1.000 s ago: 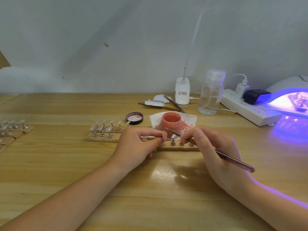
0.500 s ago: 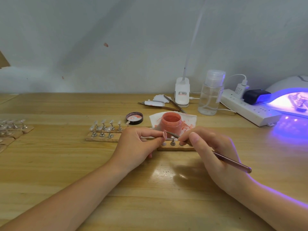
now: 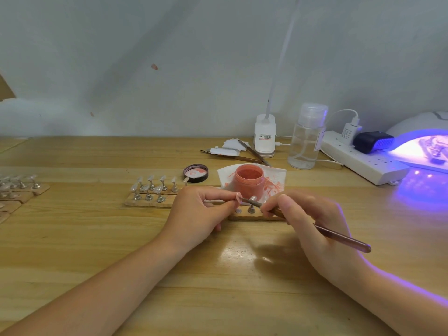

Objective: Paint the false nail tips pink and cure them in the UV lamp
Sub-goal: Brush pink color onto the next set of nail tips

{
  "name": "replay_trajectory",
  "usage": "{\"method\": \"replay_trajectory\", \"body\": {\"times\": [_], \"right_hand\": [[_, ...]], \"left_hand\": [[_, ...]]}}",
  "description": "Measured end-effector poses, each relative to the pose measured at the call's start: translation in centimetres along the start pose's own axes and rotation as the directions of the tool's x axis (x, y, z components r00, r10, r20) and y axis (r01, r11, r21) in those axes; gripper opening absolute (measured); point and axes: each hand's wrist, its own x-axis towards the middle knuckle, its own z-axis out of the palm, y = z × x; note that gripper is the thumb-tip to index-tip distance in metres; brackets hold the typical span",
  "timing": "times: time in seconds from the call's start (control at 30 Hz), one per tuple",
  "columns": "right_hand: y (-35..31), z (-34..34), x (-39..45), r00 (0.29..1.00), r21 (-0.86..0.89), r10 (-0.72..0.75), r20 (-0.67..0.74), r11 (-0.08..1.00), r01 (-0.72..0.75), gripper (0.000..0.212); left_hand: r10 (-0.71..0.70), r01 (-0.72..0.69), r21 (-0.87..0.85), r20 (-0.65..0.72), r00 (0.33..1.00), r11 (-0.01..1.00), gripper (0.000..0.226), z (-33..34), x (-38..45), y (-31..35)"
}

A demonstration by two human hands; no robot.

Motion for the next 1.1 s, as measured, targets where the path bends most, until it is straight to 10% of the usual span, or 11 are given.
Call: {"method": "replay_trajectory", "body": {"times": [0.23, 0.43, 0.6, 1.1], "right_hand": [[-1.0, -0.6, -0.9, 0.983, 0.102, -0.160, -0.091, 0.980, 0.169, 0.037], [-0.1, 0.1, 0.4, 0.994, 0.050, 0.108, -0.029, 0.993, -0.106, 0.039], [-0.9, -0.6, -1.3, 0.988, 0.130, -0.142, -0.058, 0.980, 0.148, 0.039], [-1.0, -0.4, -0.6, 0.990, 0.061, -0.085, -0.112, 0.994, 0.093, 0.042]], "left_hand": [[0.015, -0.015, 0.002, 0.008, 1.000, 1.000, 0.011, 0.0, 0.1, -0.2], [0.018, -0.019, -0.037, -0.015, 1.000, 0.999, 0.013, -0.1, 0.2, -0.3], [0.008, -0.009, -0.040, -0.034, 0.999, 0.999, 0.007, -0.2, 0.1, -0.2], [0.021, -0.020, 0.018, -0.028, 0.999, 1.000, 0.013, -0.2, 0.0, -0.1]]}}
